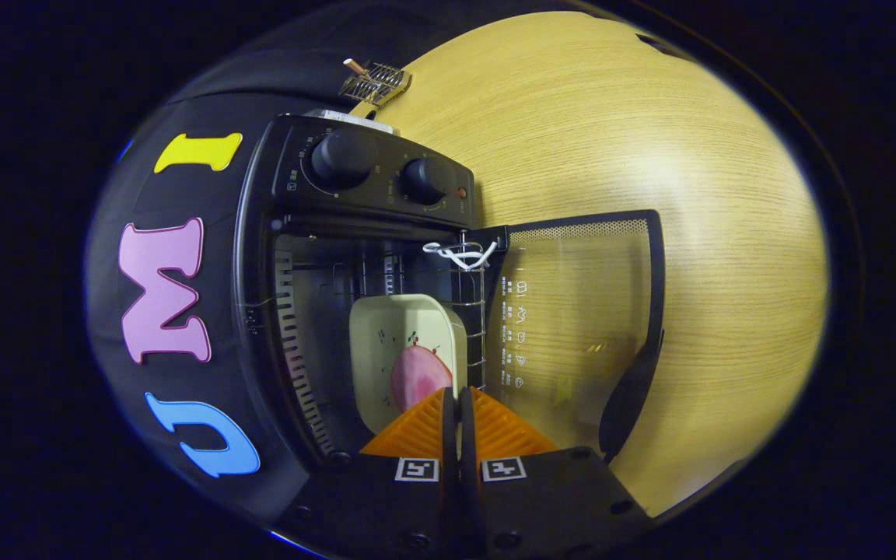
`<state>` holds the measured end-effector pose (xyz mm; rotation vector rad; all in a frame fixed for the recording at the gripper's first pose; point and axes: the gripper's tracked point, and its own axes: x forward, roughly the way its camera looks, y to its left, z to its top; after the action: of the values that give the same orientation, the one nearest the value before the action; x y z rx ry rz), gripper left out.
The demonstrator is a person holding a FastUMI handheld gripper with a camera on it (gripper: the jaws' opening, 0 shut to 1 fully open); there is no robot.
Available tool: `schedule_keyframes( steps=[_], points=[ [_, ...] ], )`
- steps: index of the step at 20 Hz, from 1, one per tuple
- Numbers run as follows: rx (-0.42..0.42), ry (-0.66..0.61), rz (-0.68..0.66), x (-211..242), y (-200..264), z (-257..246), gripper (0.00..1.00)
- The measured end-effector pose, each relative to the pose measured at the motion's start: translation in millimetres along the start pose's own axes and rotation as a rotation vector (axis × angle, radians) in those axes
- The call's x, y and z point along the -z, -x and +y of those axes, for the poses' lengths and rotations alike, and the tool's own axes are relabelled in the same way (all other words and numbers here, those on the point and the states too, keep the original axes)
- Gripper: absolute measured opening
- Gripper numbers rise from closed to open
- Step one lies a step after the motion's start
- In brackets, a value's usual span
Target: Open the toaster oven, put the food inside, and close the toaster oven door.
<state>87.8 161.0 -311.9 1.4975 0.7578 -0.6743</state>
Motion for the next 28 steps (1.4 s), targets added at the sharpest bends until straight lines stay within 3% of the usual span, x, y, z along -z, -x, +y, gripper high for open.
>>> schedule_keyframes(
  steps=[3,7,10,13,14,21,26,28],
  points=[
    [-0.029,-0.006,0.012,3.7,-1.6,5.0,0.07],
    [-0.091,-0.017,0.086,18.1,3.2,12.5,0.16],
    [-0.12,0.059,0.105,19.0,19.4,12.0,0.6],
    [-0.182,0.194,0.177,35.4,46.0,11.9,0.82],
    [-0.186,0.241,0.215,35.5,55.9,6.4,0.99],
    [-0.212,0.67,0.28,28.5,122.8,-28.2,0.99],
    [-0.209,1.167,0.2,15.1,141.1,-54.7,0.99],
    [-0.176,1.301,0.183,13.8,136.9,-74.0,0.99]
  ],
)
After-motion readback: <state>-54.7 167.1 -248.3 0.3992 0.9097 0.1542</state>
